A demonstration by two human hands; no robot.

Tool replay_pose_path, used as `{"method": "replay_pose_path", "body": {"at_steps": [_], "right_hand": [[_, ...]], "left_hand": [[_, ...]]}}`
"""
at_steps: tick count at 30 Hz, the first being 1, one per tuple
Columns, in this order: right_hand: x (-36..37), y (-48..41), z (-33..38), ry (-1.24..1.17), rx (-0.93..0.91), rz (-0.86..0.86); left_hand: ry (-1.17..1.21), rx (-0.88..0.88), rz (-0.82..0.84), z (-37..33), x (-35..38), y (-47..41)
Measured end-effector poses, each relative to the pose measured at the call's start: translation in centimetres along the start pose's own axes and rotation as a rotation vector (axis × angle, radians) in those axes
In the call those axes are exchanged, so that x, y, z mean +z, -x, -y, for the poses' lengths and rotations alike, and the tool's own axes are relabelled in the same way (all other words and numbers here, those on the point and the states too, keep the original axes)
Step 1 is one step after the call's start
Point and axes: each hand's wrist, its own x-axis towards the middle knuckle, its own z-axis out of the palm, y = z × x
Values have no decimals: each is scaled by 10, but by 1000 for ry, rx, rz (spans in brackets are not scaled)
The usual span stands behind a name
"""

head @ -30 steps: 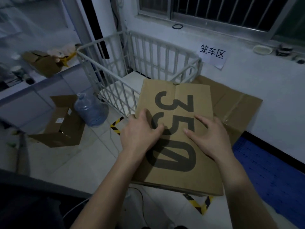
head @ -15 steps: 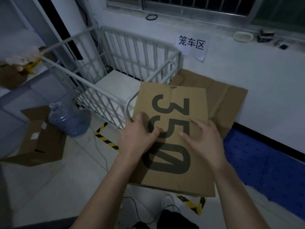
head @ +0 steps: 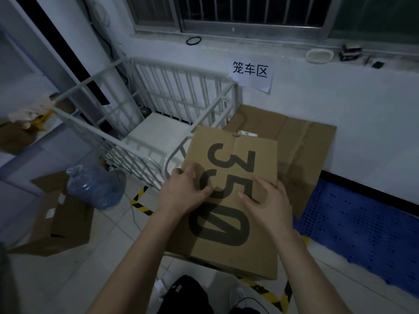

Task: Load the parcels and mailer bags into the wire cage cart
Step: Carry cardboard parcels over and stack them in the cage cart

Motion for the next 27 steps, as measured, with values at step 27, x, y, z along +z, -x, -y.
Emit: {"method": "replay_pose_path", "body": {"at_steps": [27], "right_hand": [[153, -59, 72, 118, 235, -73]], "left_hand": [[39, 141, 193, 170, 39, -154]]}}
